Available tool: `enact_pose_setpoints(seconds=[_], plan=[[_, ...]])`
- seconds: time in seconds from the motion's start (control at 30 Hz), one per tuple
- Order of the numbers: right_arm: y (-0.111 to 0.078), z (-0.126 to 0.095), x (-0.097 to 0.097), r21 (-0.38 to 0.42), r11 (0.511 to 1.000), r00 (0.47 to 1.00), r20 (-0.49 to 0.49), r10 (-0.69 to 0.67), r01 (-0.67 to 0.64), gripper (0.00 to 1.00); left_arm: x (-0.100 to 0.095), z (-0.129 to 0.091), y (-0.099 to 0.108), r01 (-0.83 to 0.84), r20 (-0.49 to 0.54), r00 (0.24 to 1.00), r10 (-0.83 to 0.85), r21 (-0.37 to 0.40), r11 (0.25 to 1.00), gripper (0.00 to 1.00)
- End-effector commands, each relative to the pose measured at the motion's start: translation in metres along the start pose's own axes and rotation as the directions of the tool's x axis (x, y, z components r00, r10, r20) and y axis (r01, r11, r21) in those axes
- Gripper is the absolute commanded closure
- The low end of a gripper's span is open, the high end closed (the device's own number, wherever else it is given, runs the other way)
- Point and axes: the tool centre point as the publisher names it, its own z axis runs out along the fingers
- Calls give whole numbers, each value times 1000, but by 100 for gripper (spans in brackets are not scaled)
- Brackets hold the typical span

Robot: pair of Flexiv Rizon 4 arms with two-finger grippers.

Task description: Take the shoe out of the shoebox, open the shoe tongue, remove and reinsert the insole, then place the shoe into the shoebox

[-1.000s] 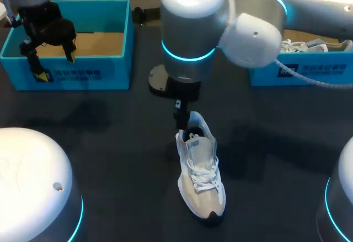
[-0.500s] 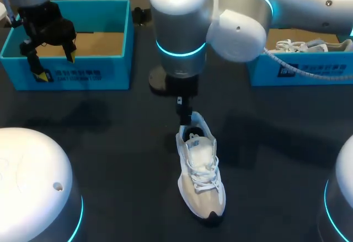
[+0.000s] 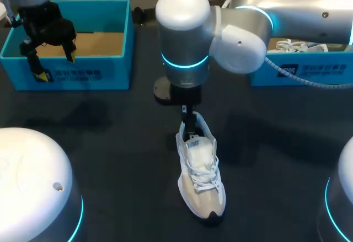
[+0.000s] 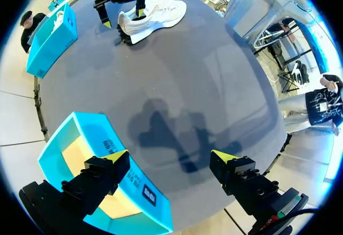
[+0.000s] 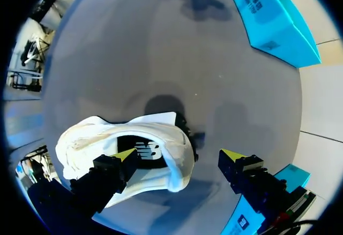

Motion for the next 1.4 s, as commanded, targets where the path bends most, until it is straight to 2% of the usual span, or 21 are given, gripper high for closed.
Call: enact_pose_setpoints(seconds=[0.03,0.27,0.73,0.77,0.87,0.93,0.97,1.13,1.17,1.2,1.23,1.4], plan=[[2,14,-5,-3,1000,1000,-13,2,-2,0,0,0,0,-1,0,1000,1,-1,1000,0],[-3,27,-8,-18,1000,999,-37,-4,4,0,0,0,0,-1,0,1000,1,-1,1000,0],[-11,35,-7,-17,999,998,-50,-44,43,0,0,0,0,-1,0,1000,1,-1,1000,0],[-9,35,-7,-11,999,998,-49,-43,42,9,0,0,0,-1,0,1000,1,-1,1000,0],[-8,35,-8,-7,999,998,-46,-47,47,24,0,0,0,-1,0,1000,1,-1,1000,0],[-8,37,-10,-6,999,998,-48,-50,50,41,0,0,0,-1,0,1000,1,-1,1000,0],[-8,38,-11,-6,999,997,-50,-50,50,53,0,0,0,-1,0,1000,1,-1,1000,0],[-7,40,-10,-9,999,997,-53,-52,52,62,0,0,0,-1,0,1000,1,-1,1000,0],[-8,40,-10,-9,999,997,-55,-50,50,73,0,0,0,-1,0,1000,1,-1,1000,0],[-8,40,-10,-8,999,997,-56,-46,45,95,0,0,0,-1,0,1000,1,-1,1000,0],[-8,39,-10,-6,999,998,-53,-43,43,100,0,0,0,-1,0,1000,1,-1,1000,0],[-11,24,-10,-8,999,999,-19,-40,40,100,0,0,0,-1,0,1000,1,-1,1000,0]])
